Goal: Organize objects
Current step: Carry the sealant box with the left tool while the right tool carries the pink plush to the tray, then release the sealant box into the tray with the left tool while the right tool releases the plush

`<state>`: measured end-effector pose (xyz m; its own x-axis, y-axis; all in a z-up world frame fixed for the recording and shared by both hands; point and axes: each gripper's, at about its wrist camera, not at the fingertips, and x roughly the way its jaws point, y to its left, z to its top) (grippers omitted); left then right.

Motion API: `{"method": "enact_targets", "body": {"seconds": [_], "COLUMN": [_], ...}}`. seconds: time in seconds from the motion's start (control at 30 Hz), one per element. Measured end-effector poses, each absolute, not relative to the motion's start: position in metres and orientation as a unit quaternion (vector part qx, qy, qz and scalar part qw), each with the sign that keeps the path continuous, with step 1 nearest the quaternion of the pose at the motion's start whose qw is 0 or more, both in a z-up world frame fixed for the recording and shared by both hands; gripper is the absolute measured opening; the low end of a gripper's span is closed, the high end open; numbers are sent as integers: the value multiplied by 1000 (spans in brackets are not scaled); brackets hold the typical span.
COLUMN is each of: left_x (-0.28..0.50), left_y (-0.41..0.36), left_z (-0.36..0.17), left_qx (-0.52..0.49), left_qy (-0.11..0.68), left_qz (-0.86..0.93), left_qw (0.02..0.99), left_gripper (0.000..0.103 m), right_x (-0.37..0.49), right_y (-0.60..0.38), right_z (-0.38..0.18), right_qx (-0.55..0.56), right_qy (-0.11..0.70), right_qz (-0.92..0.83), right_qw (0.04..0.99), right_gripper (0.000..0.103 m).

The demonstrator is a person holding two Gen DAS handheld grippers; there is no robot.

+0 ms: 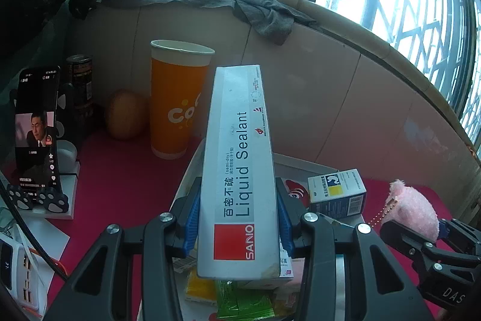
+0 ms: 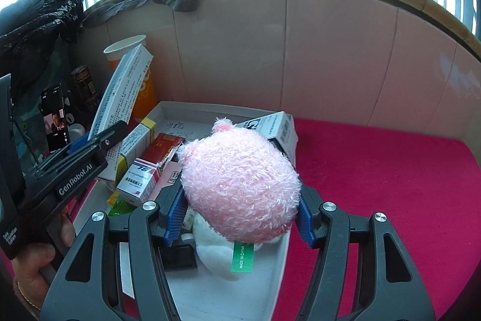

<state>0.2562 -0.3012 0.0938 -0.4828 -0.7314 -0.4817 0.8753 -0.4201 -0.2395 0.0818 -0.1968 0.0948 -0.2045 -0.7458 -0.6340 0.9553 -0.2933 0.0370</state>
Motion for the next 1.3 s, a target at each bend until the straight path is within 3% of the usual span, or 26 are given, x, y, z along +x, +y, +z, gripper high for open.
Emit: {"method": "enact_targets", "body": {"seconds": [0.93, 0.97, 1.0, 1.07, 1.1, 1.13, 1.17, 1.2, 1.3], "left_x": [248, 250, 252, 260, 264, 267, 269, 272, 276], "left_y": [-300, -300, -301, -302, -302, -302, -302, -301, -297], "left_z": [89, 89, 90, 92, 94, 95, 97, 98, 104], "left_qx": [165, 160, 154, 133, 121, 115, 109, 102, 82], "left_qy": [227, 229, 231, 239, 243, 244, 244, 244, 236], "left_qz": [-831, -829, -827, -823, -822, -821, -821, -821, -821], "left_qw": [480, 485, 488, 497, 502, 503, 504, 506, 513], "left_gripper": [44, 52, 66, 81, 83, 84, 90, 102, 103], "right_x": [97, 98, 98, 101, 102, 104, 106, 109, 116], "right_y": [-216, -216, -215, -214, -214, -214, -213, -212, -206], "right_z": [74, 73, 73, 73, 72, 73, 73, 74, 75], "right_qx": [307, 305, 302, 297, 295, 290, 284, 276, 251], "right_qy": [188, 188, 189, 192, 196, 201, 205, 210, 221], "right_qz": [-735, -736, -737, -737, -736, -736, -737, -739, -743], "right_qw": [576, 575, 574, 575, 577, 577, 578, 578, 580], "right_gripper": [62, 63, 63, 69, 71, 80, 85, 85, 88]}}
